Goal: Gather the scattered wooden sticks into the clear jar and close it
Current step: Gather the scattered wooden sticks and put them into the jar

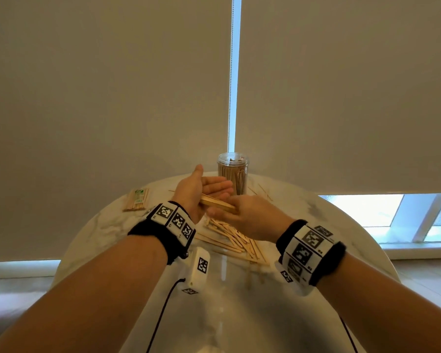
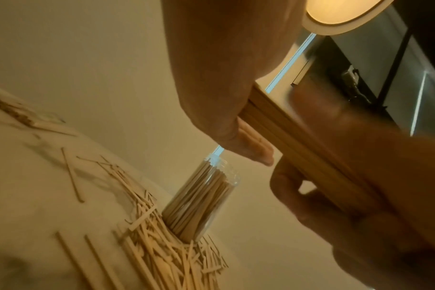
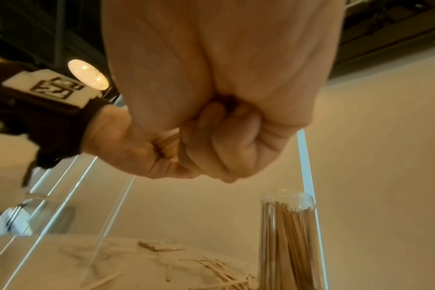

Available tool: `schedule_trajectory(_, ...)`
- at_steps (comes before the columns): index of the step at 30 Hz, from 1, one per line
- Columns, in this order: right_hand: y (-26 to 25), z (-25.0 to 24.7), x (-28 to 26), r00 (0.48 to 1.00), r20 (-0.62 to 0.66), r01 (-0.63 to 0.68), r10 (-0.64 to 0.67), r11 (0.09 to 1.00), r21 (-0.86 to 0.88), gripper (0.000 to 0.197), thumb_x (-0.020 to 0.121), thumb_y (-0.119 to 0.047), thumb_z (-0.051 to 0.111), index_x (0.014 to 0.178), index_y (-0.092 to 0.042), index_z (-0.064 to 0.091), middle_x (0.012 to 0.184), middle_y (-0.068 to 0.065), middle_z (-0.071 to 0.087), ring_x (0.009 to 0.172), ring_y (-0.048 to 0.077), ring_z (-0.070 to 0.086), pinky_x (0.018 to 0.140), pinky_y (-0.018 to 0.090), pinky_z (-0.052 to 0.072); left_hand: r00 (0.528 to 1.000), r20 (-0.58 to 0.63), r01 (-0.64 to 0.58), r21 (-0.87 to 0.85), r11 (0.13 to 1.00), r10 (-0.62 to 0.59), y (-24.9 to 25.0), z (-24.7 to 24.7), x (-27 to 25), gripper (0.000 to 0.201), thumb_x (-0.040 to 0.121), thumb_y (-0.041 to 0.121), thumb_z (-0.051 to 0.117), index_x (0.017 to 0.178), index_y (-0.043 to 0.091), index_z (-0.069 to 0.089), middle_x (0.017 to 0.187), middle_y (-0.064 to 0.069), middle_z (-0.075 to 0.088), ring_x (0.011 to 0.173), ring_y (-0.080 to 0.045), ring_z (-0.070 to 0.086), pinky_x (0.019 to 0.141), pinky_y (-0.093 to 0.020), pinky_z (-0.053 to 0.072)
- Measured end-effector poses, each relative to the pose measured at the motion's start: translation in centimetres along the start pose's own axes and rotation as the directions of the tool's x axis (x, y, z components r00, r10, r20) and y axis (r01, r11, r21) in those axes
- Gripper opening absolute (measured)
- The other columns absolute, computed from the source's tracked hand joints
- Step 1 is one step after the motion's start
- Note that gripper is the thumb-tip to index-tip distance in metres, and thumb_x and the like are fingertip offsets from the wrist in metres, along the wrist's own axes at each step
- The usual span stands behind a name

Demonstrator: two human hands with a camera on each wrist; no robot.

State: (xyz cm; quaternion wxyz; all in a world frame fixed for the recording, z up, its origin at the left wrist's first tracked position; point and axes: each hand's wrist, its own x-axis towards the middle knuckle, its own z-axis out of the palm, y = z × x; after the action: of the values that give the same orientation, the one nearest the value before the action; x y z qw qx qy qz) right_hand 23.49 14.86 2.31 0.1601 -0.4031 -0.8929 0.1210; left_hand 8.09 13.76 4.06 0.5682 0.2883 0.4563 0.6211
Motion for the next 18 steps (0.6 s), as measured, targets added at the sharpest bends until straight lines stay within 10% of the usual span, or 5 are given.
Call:
schedule_trajectory(7, 2.4, -3.5, 2.3, 0.991, -0.037, -0.131, 0.128, 0.987, -0.099, 0.07, 0.097, -0.068, 0.025, 0.095, -0.017, 0.072, 0.062, -0.004, 0.055, 0.056, 0.008, 0.052, 0.057, 0.022, 0.039, 0.999, -0.035, -0.007, 0.26, 0.966, 0.016, 0.5, -0.1, 3.8, 0.051, 0.105, 0.044, 0.036, 0.112, 0.003, 0.065, 0.098, -0.013, 0.075, 0.091, -0.026, 0.072, 0.077, -0.037, 0.059)
schedule_trajectory(11, 4.4, -7.7, 5.6, 0.969, -0.129, -0.227, 0.208, 0.961, -0.156, 0.059, 0.105, -0.055, 0.021, 0.12, -0.018, 0.064, 0.1, 0.004, 0.065, 0.09, 0.019, 0.059, 0.077, 0.03, 0.041, 0.988, -0.053, -0.08, 0.614, 0.786, 0.142, 1.2, -0.9, 8.2, 0.031, 0.098, 0.021, 0.058, 0.125, 0.006, 0.055, 0.11, -0.013, 0.068, 0.096, -0.024, 0.066, 0.087, -0.04, 0.057)
schedule_trajectory(18, 6.4, -11.7, 14.8, 0.957, -0.134, -0.289, 0.257, 0.872, -0.395, 0.04, 0.104, -0.041, 0.038, 0.111, -0.018, 0.07, 0.104, 0.004, 0.067, 0.096, 0.023, 0.059, 0.082, 0.033, 0.044, 0.973, 0.104, -0.204, 0.81, 0.551, 0.207, 1.8, -0.3, 15.5, 0.119, 0.067, 0.046, 0.087, 0.155, 0.02, 0.011, 0.152, -0.016, 0.039, 0.133, -0.033, 0.045, 0.107, -0.048, 0.043)
